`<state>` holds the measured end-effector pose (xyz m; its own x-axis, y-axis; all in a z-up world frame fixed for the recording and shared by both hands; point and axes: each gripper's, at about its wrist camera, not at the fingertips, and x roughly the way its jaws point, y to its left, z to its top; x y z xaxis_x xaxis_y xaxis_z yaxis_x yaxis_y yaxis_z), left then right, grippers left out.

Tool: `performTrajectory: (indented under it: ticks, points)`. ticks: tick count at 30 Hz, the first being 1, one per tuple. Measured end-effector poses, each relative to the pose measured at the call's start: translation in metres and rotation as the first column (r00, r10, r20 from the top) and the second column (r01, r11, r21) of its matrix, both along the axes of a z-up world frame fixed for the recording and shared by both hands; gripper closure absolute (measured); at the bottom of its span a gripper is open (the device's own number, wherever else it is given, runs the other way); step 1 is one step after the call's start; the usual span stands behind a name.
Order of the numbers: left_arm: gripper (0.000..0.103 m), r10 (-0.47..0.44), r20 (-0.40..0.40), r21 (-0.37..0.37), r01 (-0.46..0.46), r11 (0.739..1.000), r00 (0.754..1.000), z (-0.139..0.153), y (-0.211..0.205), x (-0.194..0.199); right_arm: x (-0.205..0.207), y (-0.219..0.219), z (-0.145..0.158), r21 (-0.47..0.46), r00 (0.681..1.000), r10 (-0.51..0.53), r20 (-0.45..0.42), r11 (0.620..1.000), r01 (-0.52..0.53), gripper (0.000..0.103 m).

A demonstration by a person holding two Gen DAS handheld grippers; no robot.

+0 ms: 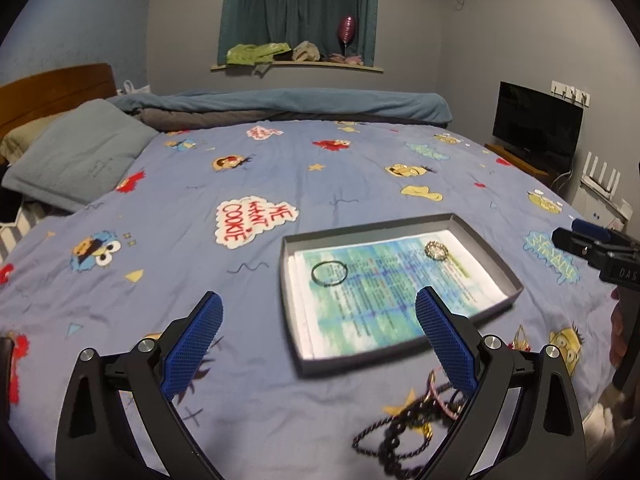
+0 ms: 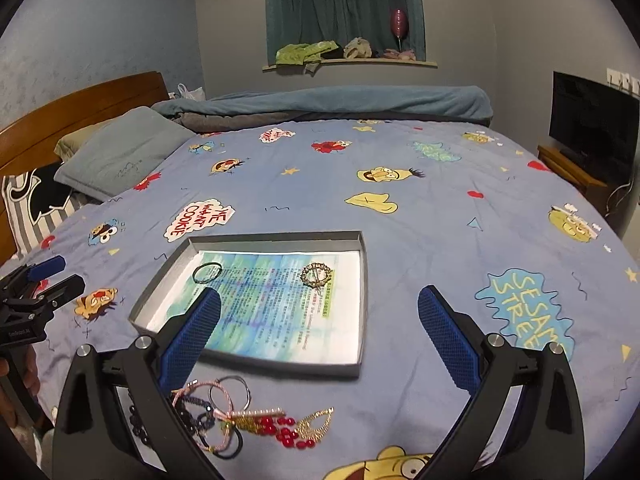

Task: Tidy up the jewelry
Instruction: 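Move both open tools back over the jewelry pile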

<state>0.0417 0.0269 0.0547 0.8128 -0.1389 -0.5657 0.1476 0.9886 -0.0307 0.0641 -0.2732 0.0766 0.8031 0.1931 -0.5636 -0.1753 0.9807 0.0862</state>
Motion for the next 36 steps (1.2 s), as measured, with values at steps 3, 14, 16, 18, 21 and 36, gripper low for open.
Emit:
performTrajectory:
  ticks: [3, 14, 16, 18, 21, 36]
  points:
    - [0.007, 0.01, 0.0, 0.001, -0.01, 1.0, 1.0, -0.003, 0.003, -0.013, -0.008, -0.001, 0.001, -0.01, 1.0, 0.004, 0.008, 1.0, -0.003, 0.005]
    - [0.006, -0.015, -0.02, 0.003, 0.015, 1.0, 1.0, -0.019, 0.008, -0.047, -0.031, -0.009, -0.018, -0.029, 1.0, -0.002, 0.003, 1.0, 0.002, 0.005]
    - [0.006, -0.018, -0.023, 0.023, 0.018, 1.0, 1.0, -0.025, 0.006, -0.052, -0.034, -0.014, -0.025, -0.027, 1.0, -0.005, -0.005, 1.0, 0.005, 0.005]
    - [0.006, -0.019, -0.027, 0.04, 0.02, 0.999, 0.999, -0.032, 0.006, -0.056, -0.036, -0.019, -0.033, -0.024, 1.0, -0.011, -0.025, 1.0, 0.01, 0.005]
    - [0.006, -0.028, -0.045, 0.032, 0.03, 0.999, 0.999, -0.046, 0.004, -0.059, -0.039, -0.023, -0.046, -0.016, 0.998, -0.01, -0.055, 1.0, 0.009, 0.005]
    - [0.006, -0.088, -0.13, 0.038, 0.094, 0.995, 0.988, -0.098, -0.022, -0.069, -0.05, -0.012, -0.1, -0.049, 0.987, 0.055, -0.15, 0.997, -0.063, 0.006]
